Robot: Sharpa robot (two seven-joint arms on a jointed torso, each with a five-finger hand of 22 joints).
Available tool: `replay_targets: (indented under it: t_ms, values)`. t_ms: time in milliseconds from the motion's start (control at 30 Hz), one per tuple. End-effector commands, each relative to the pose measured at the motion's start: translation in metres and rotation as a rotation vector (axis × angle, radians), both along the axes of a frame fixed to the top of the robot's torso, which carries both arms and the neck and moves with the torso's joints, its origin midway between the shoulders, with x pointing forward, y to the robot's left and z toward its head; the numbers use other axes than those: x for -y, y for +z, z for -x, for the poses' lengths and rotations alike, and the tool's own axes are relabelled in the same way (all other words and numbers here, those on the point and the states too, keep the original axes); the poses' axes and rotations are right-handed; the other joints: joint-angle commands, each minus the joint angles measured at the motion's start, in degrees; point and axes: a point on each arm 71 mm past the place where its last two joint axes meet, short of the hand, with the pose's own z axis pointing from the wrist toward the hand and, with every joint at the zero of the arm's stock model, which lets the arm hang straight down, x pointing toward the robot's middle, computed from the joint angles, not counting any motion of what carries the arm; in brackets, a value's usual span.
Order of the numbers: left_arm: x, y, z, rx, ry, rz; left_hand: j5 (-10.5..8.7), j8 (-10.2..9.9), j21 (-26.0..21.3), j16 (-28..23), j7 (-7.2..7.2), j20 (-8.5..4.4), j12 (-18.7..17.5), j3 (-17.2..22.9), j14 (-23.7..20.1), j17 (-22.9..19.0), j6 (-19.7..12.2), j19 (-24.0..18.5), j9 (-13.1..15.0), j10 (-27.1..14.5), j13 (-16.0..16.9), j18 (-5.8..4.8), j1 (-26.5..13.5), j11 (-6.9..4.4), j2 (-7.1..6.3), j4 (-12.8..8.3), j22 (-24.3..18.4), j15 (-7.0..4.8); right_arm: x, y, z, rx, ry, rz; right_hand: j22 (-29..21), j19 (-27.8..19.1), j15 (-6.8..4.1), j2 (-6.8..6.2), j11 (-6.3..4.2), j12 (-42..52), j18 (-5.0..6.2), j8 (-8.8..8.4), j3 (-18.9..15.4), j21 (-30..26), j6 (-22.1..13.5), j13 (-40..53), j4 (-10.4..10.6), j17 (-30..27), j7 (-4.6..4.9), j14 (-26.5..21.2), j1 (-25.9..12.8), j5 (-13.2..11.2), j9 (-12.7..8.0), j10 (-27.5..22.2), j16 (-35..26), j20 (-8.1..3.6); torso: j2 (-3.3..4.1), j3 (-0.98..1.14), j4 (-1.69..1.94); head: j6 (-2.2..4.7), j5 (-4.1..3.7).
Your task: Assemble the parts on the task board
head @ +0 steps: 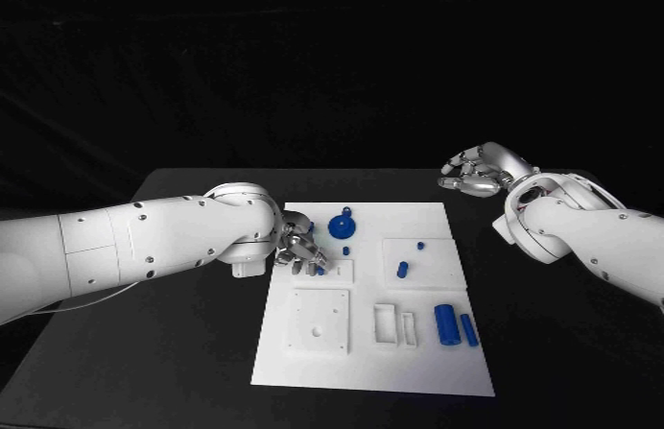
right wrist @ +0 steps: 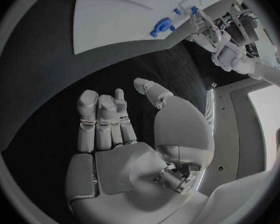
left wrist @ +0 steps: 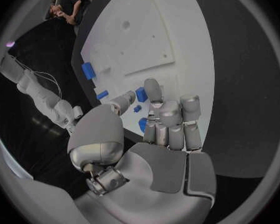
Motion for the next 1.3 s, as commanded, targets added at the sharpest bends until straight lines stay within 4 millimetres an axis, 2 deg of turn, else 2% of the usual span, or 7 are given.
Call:
replay_targets:
  t_ms: [33,267,533,633,767,1300]
  values:
    - [0.001,-0.0003,0.0001,-0.013,-0.013,0.012,-0.26,-0.3,0.0,0.3,0.26,-5.77,-0.2,-0.1,-0.2,0.1,0.3,-0.6,-0.1,0.2,0.1,1.07,0.3,-0.06,0.29,-0.5,0.0,-0.02,-0.0016,-0.0003,0.0004,-0.003,0.016,0.005,0.8,0.0,0.28,0.51,0.24,0.4,4.84,-0.09,-0.3,-0.4,0.2,-0.1,-0.2,-0.1,0.55,-0.2,0.0,0.3,-0.1,0.0,0.1,-0.23,-0.01,0.02,0.02,-0.11,0.04]
    - [0.0,-0.0006,0.0003,-0.021,-0.009,0.02,-0.25,-0.5,0.0,0.3,0.3,-5.76,-0.2,0.1,-0.2,0.1,0.4,-0.7,-0.5,0.2,0.3,0.98,1.8,-0.02,2.01,-3.1,0.1,0.02,-0.0014,-0.0004,0.0002,-0.003,0.015,0.006,0.8,0.1,0.28,0.52,0.24,0.4,4.84,-0.08,-0.3,-0.4,0.2,-0.1,-0.2,-0.1,0.55,-0.2,0.0,0.3,-0.1,0.1,0.1,-0.23,-0.03,0.0,0.04,-0.07,0.05]
    - [0.0009,-0.0001,0.001,-0.022,-0.007,0.049,-0.18,-0.6,0.1,0.2,0.39,-5.67,-0.4,1.0,-0.2,0.1,0.7,-0.8,-1.1,0.2,0.5,0.73,4.2,0.05,5.76,-7.3,0.1,0.12,-0.002,-0.0008,-0.0005,-0.005,0.016,0.006,0.8,0.1,0.28,0.53,0.24,0.4,4.84,-0.08,-0.3,-0.3,0.2,-0.1,-0.1,-0.1,0.55,-0.2,0.0,0.3,-0.1,0.1,0.1,-0.23,-0.01,-0.03,0.02,-0.12,0.21]
    - [0.0007,0.0004,0.0009,-0.023,0.003,0.073,-0.14,-0.2,0.1,0.3,0.24,-5.59,-0.5,1.6,-0.1,0.1,1.6,-0.9,-1.2,0.5,0.5,0.57,5.3,-0.05,7.66,-9.5,0.2,0.07,-0.0023,-0.0009,-0.0007,-0.006,0.016,0.006,0.8,0.1,0.28,0.54,0.24,0.4,4.84,-0.08,-0.3,-0.4,0.2,-0.1,-0.1,-0.1,0.55,-0.2,0.0,0.3,-0.1,0.1,0.1,-0.23,0.0,-0.01,0.03,-0.16,0.25]
    - [-0.0003,0.0011,0.0012,-0.015,0.008,0.088,-0.07,0.1,0.0,0.4,0.09,-5.52,-0.5,2.2,0.0,0.2,2.4,-0.9,-1.4,0.7,0.6,0.4,5.8,-0.16,8.93,-11.0,0.2,-0.02,-0.0023,-0.0011,-0.0009,-0.008,0.017,0.007,0.8,0.1,0.28,0.54,0.24,0.4,4.84,-0.08,-0.3,-0.4,0.2,-0.1,-0.1,-0.1,0.55,-0.2,0.0,0.3,-0.1,0.1,0.1,-0.23,-0.02,-0.01,0.01,-0.12,0.21]
    - [-0.0016,0.0053,0.003,0.043,0.037,0.129,0.25,0.3,0.1,0.9,-0.23,-5.49,-0.6,2.8,0.2,0.4,3.5,-0.7,-2.0,1.4,0.7,0.16,4.5,-0.48,10.76,-12.4,0.2,-0.3,-0.0025,-0.0014,-0.0009,-0.011,0.018,0.008,0.8,0.1,0.28,0.56,0.24,0.4,4.84,-0.08,-0.3,-0.4,0.2,-0.1,-0.1,-0.1,0.55,-0.2,-0.1,0.3,-0.1,0.1,0.1,-0.23,-0.05,0.01,0.02,0.05,0.35]
